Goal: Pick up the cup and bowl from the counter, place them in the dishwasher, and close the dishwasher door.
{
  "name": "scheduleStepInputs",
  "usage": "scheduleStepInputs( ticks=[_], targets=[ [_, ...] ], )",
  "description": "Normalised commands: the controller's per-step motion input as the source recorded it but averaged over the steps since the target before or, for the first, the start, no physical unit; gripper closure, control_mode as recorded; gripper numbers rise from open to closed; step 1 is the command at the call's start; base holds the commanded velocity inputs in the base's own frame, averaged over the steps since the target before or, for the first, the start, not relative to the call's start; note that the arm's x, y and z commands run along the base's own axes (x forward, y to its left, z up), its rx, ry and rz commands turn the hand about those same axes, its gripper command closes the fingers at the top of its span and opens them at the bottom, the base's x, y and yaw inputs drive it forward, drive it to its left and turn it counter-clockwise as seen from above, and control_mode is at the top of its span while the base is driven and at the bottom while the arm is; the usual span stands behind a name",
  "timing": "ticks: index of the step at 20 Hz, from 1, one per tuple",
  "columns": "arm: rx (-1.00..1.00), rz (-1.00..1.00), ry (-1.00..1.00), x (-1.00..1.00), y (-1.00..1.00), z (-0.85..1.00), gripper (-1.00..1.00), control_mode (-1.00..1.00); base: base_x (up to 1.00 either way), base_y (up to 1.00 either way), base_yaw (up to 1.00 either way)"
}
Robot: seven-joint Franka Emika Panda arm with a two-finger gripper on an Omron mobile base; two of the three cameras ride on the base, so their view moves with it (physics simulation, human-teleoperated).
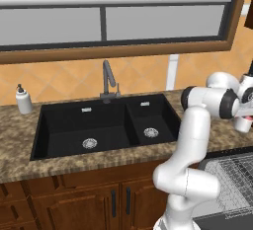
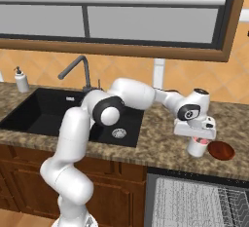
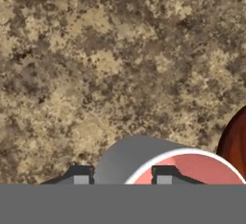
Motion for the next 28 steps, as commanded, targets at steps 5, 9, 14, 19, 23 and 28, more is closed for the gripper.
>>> scheduleStepInputs(
  ticks=[5, 9, 14, 19, 23, 28],
  targets=[
    [0.00, 0.04, -0.22, -0.47, 0.29, 0.07, 1.00, -1.00, 0.00, 0.00, 0.00],
    [0.00, 0.05, -0.26, -0.71, 0.46, 0.14, 1.00, -1.00, 0.00, 0.00, 0.00],
    [0.00, 0.11, -0.20, -1.00, 0.36, 0.01, 1.00, -1.00, 0.00, 0.00, 0.00],
    [0.01, -0.02, 0.00, -0.70, -0.03, 0.00, 1.00, -1.00, 0.00, 0.00, 0.00],
    [0.02, -0.15, 0.00, -0.38, -0.23, -0.12, 1.00, -1.00, 0.00, 0.00, 0.00],
    [0.02, -0.12, 0.00, -0.21, -0.29, -0.49, 1.00, -1.00, 0.00, 0.00, 0.00]
  ],
)
